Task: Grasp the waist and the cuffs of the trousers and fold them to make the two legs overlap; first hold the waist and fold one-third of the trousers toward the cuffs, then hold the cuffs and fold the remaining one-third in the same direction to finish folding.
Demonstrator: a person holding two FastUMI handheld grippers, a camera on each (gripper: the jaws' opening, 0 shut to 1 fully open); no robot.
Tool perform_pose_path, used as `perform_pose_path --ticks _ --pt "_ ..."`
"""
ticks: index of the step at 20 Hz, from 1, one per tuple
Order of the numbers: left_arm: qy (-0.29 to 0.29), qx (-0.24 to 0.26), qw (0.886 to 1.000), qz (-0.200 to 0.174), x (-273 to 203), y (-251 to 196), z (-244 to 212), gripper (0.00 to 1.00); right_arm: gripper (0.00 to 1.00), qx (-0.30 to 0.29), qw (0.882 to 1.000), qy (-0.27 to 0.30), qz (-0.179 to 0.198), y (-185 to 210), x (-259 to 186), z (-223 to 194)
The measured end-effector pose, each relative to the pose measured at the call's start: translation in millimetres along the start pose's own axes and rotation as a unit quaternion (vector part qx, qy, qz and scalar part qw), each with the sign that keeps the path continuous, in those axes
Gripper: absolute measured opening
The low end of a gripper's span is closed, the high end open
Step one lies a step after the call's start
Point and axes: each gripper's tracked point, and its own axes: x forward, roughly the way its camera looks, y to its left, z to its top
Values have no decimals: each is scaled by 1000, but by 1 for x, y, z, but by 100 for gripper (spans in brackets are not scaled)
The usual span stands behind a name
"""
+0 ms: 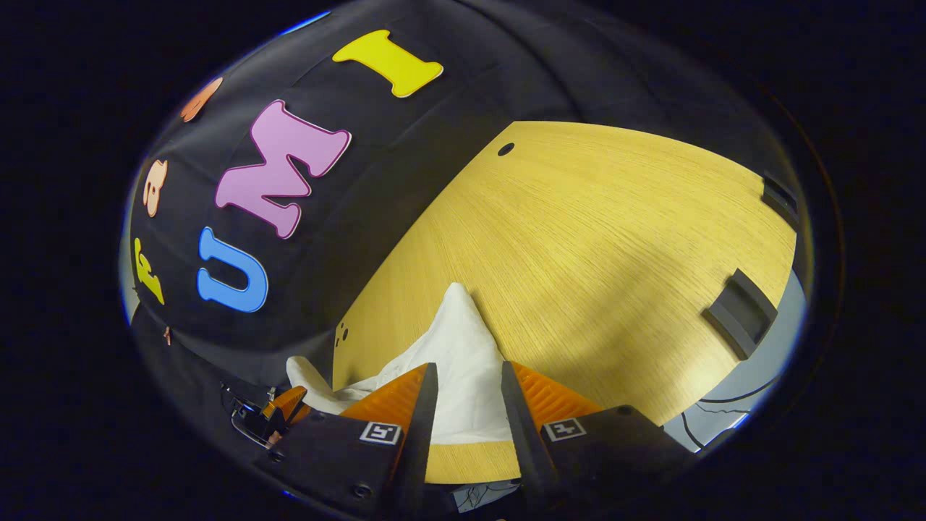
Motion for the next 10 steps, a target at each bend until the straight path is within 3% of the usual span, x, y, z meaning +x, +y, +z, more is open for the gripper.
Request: perform_pose_path --ticks 5,10 --pt "78 76 994 -30 24 -52 -69 7 57 10 1000 -4 -5 -13 -3 9" --pt "178 171 969 -32 37 -71 -164 6 57 21 1000 -5 -11 -25 -5 13"
